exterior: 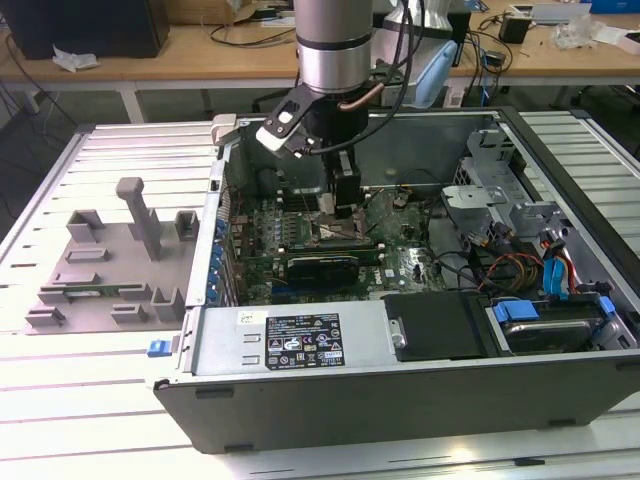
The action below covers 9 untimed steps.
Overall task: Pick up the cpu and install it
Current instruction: 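Place the cpu into insertion slot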
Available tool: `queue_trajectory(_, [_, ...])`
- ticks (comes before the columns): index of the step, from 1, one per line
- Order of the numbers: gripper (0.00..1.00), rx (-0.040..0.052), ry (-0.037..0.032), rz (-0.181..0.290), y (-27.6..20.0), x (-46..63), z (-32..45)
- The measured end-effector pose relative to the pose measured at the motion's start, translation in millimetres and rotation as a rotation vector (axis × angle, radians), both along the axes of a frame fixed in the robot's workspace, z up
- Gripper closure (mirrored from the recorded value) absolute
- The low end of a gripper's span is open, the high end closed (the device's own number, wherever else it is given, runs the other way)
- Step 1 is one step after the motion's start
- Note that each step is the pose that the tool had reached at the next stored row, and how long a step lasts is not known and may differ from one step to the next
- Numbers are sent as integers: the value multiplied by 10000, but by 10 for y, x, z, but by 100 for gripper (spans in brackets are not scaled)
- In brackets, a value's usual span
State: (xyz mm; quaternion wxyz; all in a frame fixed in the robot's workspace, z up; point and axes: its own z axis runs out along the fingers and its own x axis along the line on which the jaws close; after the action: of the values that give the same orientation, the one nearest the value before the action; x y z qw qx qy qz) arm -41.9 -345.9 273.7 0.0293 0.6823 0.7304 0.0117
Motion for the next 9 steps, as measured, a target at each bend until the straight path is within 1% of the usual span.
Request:
queue_trajectory(1, [45,-2,1,0,40,0,-68])
queue_trajectory(4, [45,-11,1,-1,80,-1,-95])
queue_trajectory(7, [45,-21,2,1,104,0,-124])
queue_trajectory(9, [45,-28,1,0,130,0,-147])
